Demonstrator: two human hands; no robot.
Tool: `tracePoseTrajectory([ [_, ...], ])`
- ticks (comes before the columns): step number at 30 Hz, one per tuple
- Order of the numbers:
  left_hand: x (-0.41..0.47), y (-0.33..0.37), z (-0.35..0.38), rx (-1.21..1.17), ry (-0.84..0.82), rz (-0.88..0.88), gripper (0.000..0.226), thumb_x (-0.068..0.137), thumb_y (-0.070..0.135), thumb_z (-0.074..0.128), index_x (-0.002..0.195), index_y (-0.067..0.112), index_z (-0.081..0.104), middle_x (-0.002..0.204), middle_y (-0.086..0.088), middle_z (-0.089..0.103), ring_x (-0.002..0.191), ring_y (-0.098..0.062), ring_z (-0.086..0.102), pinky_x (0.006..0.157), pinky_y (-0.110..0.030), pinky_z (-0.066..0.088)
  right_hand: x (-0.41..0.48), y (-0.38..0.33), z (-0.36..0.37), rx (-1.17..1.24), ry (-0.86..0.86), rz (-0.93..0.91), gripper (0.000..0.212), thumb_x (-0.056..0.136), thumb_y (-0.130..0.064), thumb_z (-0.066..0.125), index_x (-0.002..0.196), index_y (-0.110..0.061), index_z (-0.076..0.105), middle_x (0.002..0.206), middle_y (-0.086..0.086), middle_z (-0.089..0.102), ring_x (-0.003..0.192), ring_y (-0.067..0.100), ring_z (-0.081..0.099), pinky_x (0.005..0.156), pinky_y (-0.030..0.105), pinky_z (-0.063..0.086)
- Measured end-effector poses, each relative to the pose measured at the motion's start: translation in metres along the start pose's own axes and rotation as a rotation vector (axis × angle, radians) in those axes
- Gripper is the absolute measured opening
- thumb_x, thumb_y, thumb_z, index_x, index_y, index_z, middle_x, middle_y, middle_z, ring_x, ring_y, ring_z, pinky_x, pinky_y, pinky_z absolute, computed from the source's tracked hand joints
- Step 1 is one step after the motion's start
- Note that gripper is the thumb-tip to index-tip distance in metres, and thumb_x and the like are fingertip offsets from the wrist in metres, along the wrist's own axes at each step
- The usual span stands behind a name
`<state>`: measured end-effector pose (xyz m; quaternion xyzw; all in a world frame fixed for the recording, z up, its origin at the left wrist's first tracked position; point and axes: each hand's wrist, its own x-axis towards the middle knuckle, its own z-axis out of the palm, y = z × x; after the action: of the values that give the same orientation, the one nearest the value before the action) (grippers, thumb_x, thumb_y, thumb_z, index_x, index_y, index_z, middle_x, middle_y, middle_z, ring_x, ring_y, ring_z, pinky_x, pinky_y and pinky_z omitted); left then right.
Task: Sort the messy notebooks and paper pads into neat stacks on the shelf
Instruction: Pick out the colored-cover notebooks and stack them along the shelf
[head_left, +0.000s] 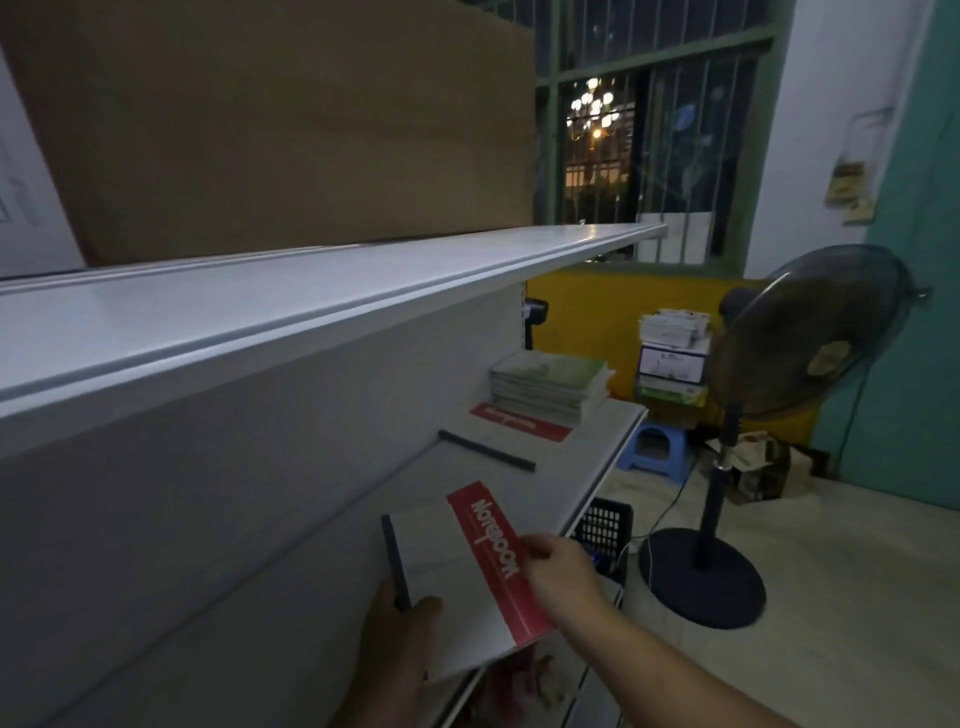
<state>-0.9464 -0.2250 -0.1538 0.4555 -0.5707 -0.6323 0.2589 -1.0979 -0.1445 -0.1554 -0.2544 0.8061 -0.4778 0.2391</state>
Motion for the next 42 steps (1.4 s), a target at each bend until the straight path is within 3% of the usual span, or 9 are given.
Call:
tracePoseTrajectory([
  [3, 0.027, 0.004, 0.014, 0.057, -0.032, 0.065, 0.085, 0.056, 0.009, 0.074, 0.136, 0.016, 0.045, 0.113, -0.006, 0.064, 0.099, -0.022, 0.061, 0.082, -0.035, 0.05, 0.042, -0.011, -0.004, -0.155, -0.061, -0.092, 0.026, 0.085, -0.016, 0.053, 0.102, -0.019, 0.072, 0.097, -0.002, 0.072, 0.08, 0.013, 0.066, 0.066, 0.022, 0.055],
  [6, 0.05, 0.012, 0.031, 0.221, -0.051, 0.103, 0.108, 0.063, 0.001, 0.081, 0.15, 0.019, 0.02, 0.143, -0.005, 0.04, 0.124, -0.018, 0.047, 0.099, -0.033, 0.043, 0.085, -0.023, -0.004, -0.337, -0.115, -0.213, 0.028, 0.089, -0.009, 0.045, 0.1, -0.009, 0.072, 0.1, 0.003, 0.07, 0.08, 0.012, 0.061, 0.065, 0.018, 0.048],
  [15, 0.095, 0.01, 0.064, 0.838, 0.303, 0.297, 0.084, 0.077, 0.06, 0.06, 0.147, 0.036, 0.021, 0.153, 0.012, 0.023, 0.14, -0.01, 0.022, 0.116, -0.03, 0.02, 0.174, -0.035, -0.001, -0.51, -0.206, -0.476, 0.028, 0.093, -0.014, 0.042, 0.067, -0.022, 0.05, 0.069, -0.009, 0.049, 0.057, -0.003, 0.041, 0.046, 0.012, 0.03],
  [19, 0.104, -0.012, 0.062, 0.981, 0.241, 0.418, 0.091, 0.057, 0.091, 0.04, 0.136, 0.052, 0.018, 0.145, 0.027, 0.01, 0.139, -0.006, 0.013, 0.117, -0.036, 0.016, 0.181, -0.022, 0.004, -0.425, -0.205, -0.575, 0.024, 0.096, -0.014, 0.045, 0.105, -0.01, 0.066, 0.1, 0.004, 0.061, 0.09, 0.014, 0.058, 0.064, 0.006, 0.033],
  [25, 0.111, -0.014, 0.063, 1.116, 0.442, 0.359, 0.083, 0.066, 0.084, 0.039, 0.111, 0.02, 0.068, 0.121, -0.005, 0.064, 0.102, -0.025, 0.067, 0.079, -0.04, 0.054, 0.194, -0.02, 0.01, -0.374, -0.239, -0.64, 0.019, 0.091, -0.01, 0.048, 0.076, -0.016, 0.057, 0.074, -0.01, 0.045, 0.063, -0.001, 0.041, 0.057, 0.002, 0.036],
  [30, 0.103, -0.01, 0.068, 0.943, 0.482, 0.344, 0.114, 0.052, 0.097, 0.022, 0.14, 0.027, 0.042, 0.153, 0.007, 0.029, 0.138, -0.01, 0.033, 0.109, -0.018, 0.018, 0.198, -0.016, 0.002, -0.245, -0.324, -0.575, 0.016, 0.088, -0.004, 0.051, 0.089, -0.003, 0.067, 0.077, -0.005, 0.057, 0.061, -0.005, 0.045, 0.052, -0.002, 0.036],
  [33, 0.099, -0.005, 0.068, 0.988, 0.442, 0.391, 0.09, 0.062, 0.081, 0.042, 0.136, 0.03, 0.045, 0.151, 0.014, 0.028, 0.137, -0.006, 0.033, 0.108, -0.014, 0.019, 0.197, -0.013, 0.001, -0.212, -0.32, -0.619, 0.024, 0.09, -0.004, 0.052, 0.106, -0.012, 0.067, 0.097, -0.005, 0.06, 0.083, 0.001, 0.051, 0.063, -0.008, 0.032],
  [37, 0.098, -0.006, 0.069, 0.99, 0.406, 0.412, 0.082, 0.064, 0.069, 0.038, 0.13, 0.024, 0.054, 0.148, 0.013, 0.034, 0.132, -0.004, 0.04, 0.101, -0.004, 0.018, 0.197, -0.008, 0.005, -0.217, -0.314, -0.589, 0.035, 0.089, 0.0, 0.049, 0.118, -0.012, 0.063, 0.118, 0.002, 0.062, 0.106, 0.011, 0.056, 0.086, 0.005, 0.034],
  [42, 0.098, -0.005, 0.069, 1.033, 0.374, 0.401, 0.079, 0.073, 0.071, 0.033, 0.137, 0.026, 0.046, 0.152, 0.013, 0.026, 0.137, -0.005, 0.031, 0.104, -0.007, 0.011, 0.197, -0.006, 0.005, -0.286, -0.274, -0.644, 0.033, 0.09, -0.004, 0.049, 0.121, -0.008, 0.06, 0.118, 0.004, 0.059, 0.114, 0.016, 0.054, 0.088, 0.006, 0.028],
])
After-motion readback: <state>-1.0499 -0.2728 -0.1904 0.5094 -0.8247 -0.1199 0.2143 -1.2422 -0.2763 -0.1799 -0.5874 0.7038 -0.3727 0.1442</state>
